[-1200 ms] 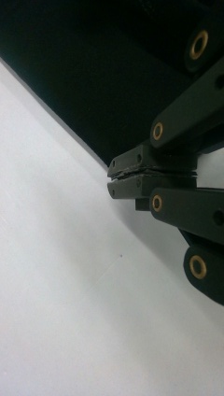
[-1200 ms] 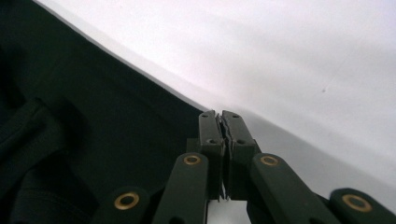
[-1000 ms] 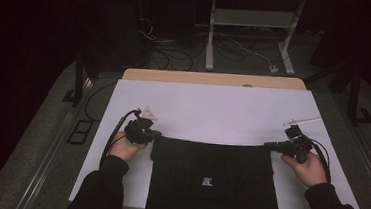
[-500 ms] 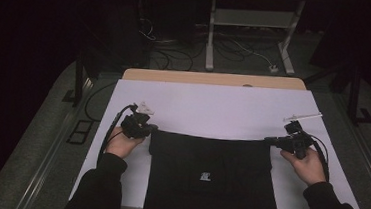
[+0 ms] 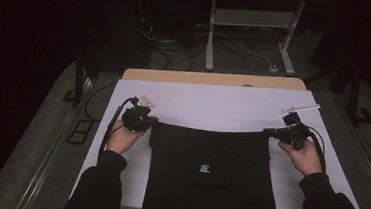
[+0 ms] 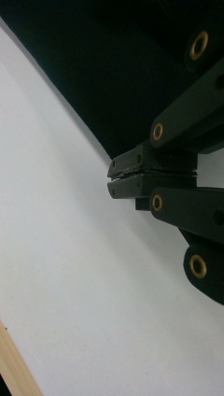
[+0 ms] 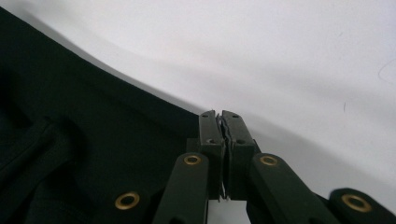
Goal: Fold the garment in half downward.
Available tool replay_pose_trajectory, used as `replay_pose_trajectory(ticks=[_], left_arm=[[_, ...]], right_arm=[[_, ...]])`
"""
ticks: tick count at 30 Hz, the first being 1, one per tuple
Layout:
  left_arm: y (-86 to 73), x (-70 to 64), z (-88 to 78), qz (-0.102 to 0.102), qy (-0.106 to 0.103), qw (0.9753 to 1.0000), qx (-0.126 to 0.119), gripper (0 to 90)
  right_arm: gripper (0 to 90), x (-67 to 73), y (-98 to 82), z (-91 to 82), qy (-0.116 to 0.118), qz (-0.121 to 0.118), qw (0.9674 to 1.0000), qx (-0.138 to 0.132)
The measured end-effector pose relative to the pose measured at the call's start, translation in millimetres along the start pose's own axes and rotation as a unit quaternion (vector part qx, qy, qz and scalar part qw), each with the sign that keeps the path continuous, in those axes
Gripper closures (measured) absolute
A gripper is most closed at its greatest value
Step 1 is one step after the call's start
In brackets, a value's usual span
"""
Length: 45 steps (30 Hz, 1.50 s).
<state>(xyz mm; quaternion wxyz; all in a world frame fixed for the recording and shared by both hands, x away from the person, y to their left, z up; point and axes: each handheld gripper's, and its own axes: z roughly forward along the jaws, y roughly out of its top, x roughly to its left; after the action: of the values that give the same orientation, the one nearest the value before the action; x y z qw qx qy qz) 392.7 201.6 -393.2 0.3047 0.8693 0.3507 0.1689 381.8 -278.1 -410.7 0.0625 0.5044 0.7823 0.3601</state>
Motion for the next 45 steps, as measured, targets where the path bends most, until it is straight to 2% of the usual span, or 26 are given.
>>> replay_pose_trajectory(ticks=[2,4,8,13,20,29,35,39,42,45], left_arm=[[1.6,0.2,0.5,0.003,-0.004,1.0,0.001,87.7],[4.6,0.8,2.9,0.015,0.0,0.9997,0.017,87.7],[13.3,3.0,3.0,0.014,0.002,0.9997,0.021,87.7],[24.6,4.9,3.2,0.024,0.007,0.9991,0.035,87.7],[33.5,8.4,1.3,0.022,0.006,0.9987,0.045,87.7],[43.8,22.6,1.6,0.008,0.006,0.9986,0.051,87.7],[55.9,28.7,0.3,0.015,0.016,0.9982,0.055,87.7],[63.7,35.1,1.3,0.007,0.028,0.9985,0.046,87.7],[69.4,39.6,3.4,-0.005,0.029,0.9989,0.038,87.7],[73.5,40.3,5.9,-0.006,0.03,0.9989,0.037,87.7]], right_arm=[[86.6,-0.3,2.1,0.8,-0.002,0.001,1.0,0.0],[86.6,-0.7,4.8,0.8,0.0,0.005,1.0,-0.003],[86.6,-2.1,8.9,2.3,0.0,0.01,0.9999,-0.005],[86.6,-6.9,14.2,4.3,0.0,0.016,0.9999,-0.002],[86.5,-6.1,25.9,-1.7,-0.005,0.014,0.9999,0.004],[86.5,-3.8,50.7,-5.0,-0.016,0.009,0.9998,0.005],[86.5,-4.2,65.1,-7.4,-0.023,0.008,0.9997,0.006],[86.5,-6.4,71.4,-9.3,-0.025,0.011,0.9996,0.0],[86.5,-9.0,75.5,-9.4,-0.027,0.01,0.9996,-0.007],[86.5,-11.0,78.6,-9.1,-0.03,0.01,0.9994,-0.009]])
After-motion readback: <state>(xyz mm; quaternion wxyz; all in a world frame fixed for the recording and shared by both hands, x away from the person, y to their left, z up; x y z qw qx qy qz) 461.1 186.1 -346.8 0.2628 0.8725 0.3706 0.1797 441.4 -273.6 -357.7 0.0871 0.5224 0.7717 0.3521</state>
